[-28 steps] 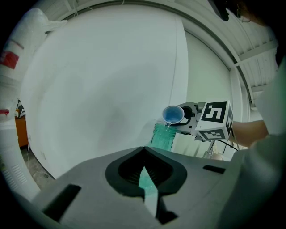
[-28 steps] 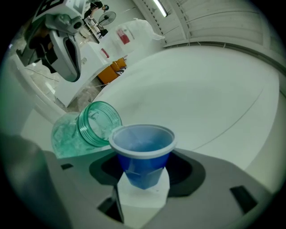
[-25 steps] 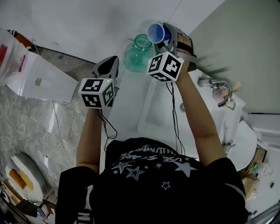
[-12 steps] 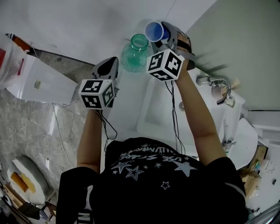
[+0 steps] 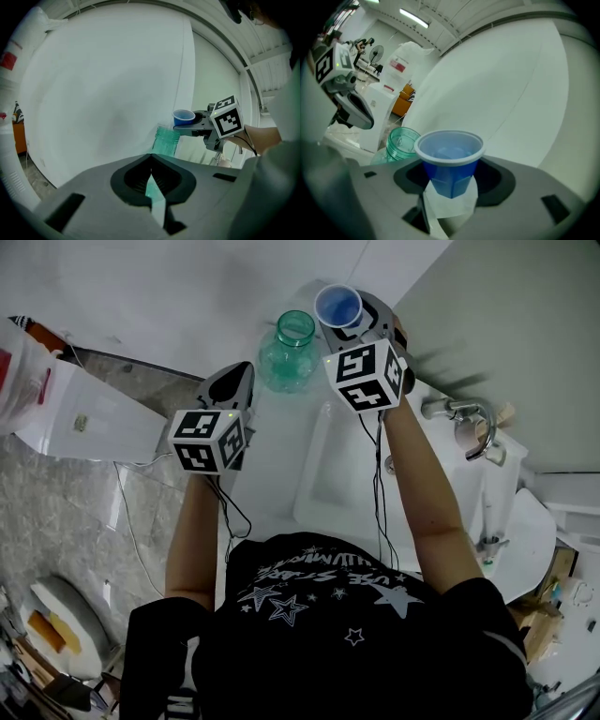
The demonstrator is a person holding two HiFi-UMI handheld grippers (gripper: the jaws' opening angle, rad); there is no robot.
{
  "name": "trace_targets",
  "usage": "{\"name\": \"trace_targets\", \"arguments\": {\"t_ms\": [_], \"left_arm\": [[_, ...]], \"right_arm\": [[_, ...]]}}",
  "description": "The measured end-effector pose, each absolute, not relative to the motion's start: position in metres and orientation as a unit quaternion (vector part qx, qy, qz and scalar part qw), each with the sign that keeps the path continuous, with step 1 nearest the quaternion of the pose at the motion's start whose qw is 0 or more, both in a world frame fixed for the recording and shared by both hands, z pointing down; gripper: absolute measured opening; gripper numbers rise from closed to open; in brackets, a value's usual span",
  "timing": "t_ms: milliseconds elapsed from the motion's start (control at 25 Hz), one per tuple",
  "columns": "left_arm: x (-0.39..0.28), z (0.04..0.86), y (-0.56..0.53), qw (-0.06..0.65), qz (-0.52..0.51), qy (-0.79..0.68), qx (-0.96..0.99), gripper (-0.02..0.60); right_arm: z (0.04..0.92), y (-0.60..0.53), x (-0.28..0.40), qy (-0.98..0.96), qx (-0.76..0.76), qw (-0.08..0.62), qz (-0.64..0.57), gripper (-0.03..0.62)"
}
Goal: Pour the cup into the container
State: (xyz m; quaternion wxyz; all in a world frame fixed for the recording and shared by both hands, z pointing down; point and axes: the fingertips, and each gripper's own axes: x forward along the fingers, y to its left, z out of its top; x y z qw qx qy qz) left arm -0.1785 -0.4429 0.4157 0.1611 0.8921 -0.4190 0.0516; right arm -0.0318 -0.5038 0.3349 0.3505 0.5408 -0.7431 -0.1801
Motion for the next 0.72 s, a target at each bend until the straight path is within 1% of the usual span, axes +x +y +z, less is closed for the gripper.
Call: {"name": "trace_targets", "arguments": {"t_ms": [280,720], "left_arm": [[-0.156,0.420,-0.440,0.160,0.064,-0.404,0.898,0.011],[-0.113,0.426,-0.424,0.148,0.065,-0.362,0.918,0.011]], "right_arm": [[0.343,-0.493,0.001,-0.774,0.571,0.262,-0.085,0.267],[0.374,-0.465,0.059,-0.763,0.620,0.184,-0.019,0.268]]}}
